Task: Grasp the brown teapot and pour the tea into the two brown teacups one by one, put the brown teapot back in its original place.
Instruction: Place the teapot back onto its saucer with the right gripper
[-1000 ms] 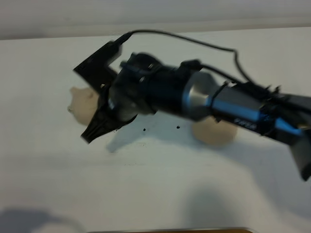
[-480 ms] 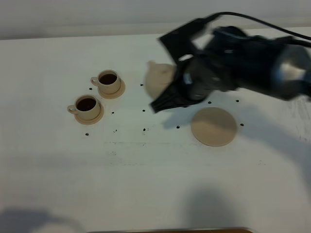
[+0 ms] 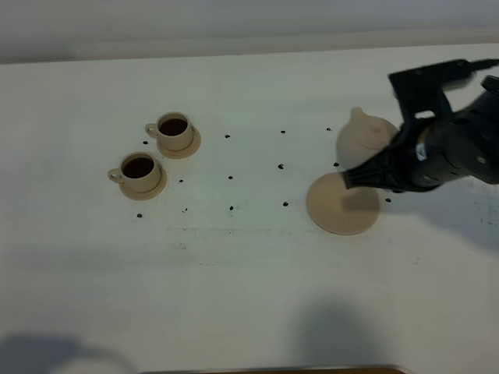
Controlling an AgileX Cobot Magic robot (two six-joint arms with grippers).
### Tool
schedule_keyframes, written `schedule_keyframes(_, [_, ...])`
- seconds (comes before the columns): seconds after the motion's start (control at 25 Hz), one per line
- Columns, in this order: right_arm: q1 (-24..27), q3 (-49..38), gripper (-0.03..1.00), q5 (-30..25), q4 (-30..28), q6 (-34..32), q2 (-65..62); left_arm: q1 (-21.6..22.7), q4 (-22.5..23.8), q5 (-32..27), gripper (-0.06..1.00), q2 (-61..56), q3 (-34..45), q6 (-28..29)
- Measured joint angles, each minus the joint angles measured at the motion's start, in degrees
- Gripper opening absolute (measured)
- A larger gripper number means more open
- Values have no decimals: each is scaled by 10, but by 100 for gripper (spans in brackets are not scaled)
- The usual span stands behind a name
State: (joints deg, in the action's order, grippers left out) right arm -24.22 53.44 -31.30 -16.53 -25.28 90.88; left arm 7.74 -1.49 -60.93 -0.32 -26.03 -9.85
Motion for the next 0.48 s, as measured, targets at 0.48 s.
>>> schedule_keyframes(0.48, [20,-70,8,56,16,-18,-19,0,0,0,52,0,0,0])
